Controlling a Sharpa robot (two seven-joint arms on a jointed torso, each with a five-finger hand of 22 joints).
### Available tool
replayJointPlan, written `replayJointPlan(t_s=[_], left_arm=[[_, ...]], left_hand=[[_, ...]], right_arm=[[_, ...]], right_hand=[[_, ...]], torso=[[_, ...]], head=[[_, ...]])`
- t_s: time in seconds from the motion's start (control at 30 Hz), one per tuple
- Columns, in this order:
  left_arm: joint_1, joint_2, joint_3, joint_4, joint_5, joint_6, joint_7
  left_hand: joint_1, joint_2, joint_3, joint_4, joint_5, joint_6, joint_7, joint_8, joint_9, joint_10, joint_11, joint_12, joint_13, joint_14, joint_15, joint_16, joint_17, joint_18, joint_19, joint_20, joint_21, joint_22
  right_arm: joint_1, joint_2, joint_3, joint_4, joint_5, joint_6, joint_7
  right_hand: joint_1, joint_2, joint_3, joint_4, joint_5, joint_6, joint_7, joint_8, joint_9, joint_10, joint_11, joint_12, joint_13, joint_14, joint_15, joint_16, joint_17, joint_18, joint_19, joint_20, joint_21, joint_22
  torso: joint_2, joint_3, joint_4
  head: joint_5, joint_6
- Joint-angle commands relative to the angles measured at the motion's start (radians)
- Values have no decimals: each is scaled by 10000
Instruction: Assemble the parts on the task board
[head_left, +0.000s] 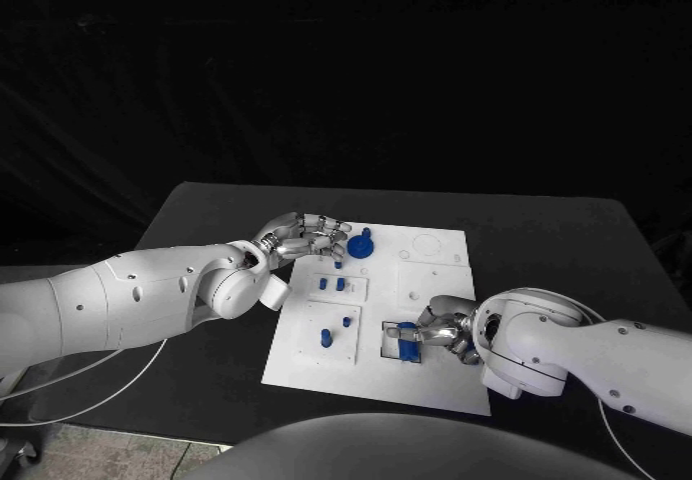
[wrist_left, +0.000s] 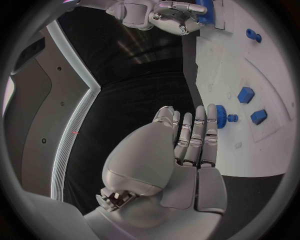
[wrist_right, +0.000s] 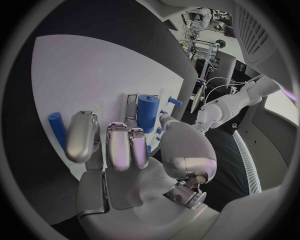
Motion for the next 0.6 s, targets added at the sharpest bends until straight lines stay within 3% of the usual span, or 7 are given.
replayJointPlan(t_s=[0.03, 0.47, 0.6], left_arm=[[-12, 15, 4, 2, 32, 225, 11], [-17, 46, 3, -49, 32, 291, -79], [-18, 49, 2, -53, 31, 313, -122]], left_hand=[[74, 29, 46, -2, 38, -3, 71, 1, -9, 15, 73, -36, -10, -36, -11, 53, -17, -66, -6, -39, -4, 11], [76, 30, 78, -3, 42, -4, 83, 2, -15, 19, 97, -38, -19, -37, -14, 60, -18, -70, -11, -46, 3, 36], [76, 30, 78, -3, 42, -4, 83, 2, -15, 19, 97, -38, -19, -37, -14, 60, -18, -70, -11, -46, 3, 36]], right_arm=[[26, -23, 17, 70, 5, 102, -12], [167, -11, 40, 54, 250, 100, -8], [178, 16, 41, 0, 293, 107, -11]], right_hand=[[-90, 18, -73, -5, -52, 65, -36, 187, 148, 1050, -87, 38, 2634, 634, -49, 85, 755, 101, 74, -29, 112, 1571], [29, 165, -246, -5, -49, -114, -192, 1145, 1105, 1050, -230, 38, 2634, 657, -173, 70, 747, 53, 203, -153, 339, 1648], [17, 208, -286, 2, -55, -187, -213, 1318, 1310, 1050, -249, 38, 2634, 655, -190, 45, 720, 42, 228, -170, 388, 1662]], torso=[[0, -6, 8], [-7, -3, 3], [-1, -4, 0]], head=[[29, 2], [55, 2], [53, 2]])
